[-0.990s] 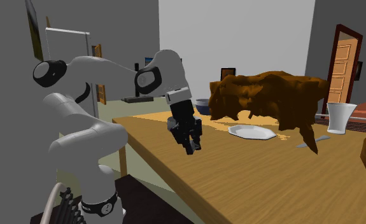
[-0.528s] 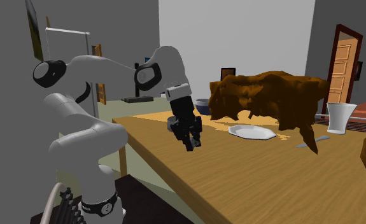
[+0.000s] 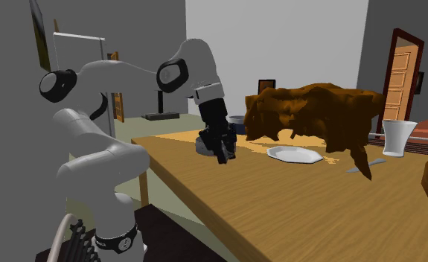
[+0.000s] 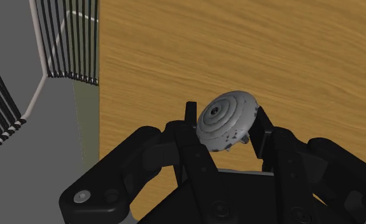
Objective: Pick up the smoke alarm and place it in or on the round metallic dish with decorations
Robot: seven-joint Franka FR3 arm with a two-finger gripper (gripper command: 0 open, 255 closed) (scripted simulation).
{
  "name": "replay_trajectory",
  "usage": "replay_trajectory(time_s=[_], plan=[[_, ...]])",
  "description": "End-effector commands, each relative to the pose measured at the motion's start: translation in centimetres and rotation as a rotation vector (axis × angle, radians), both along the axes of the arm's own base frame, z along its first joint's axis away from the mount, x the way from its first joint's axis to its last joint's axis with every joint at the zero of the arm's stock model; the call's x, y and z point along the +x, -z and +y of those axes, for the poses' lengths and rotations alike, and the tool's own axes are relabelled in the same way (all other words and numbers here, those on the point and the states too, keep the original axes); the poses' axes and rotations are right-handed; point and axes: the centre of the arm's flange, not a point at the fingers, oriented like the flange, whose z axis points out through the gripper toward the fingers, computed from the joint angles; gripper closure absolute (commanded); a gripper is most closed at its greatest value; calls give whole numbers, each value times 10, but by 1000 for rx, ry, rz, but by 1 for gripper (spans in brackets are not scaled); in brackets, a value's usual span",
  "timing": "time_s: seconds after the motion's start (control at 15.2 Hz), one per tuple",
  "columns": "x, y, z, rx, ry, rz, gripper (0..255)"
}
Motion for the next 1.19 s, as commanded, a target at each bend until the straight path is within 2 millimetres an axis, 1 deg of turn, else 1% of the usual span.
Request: replay_trajectory(time_s=[0.0, 0.73, 1.12], plan=[[0, -12, 0, 0, 0, 0, 255], [0, -69, 0, 0, 0, 0, 255], [-60, -68, 51, 0, 0, 0, 255]])
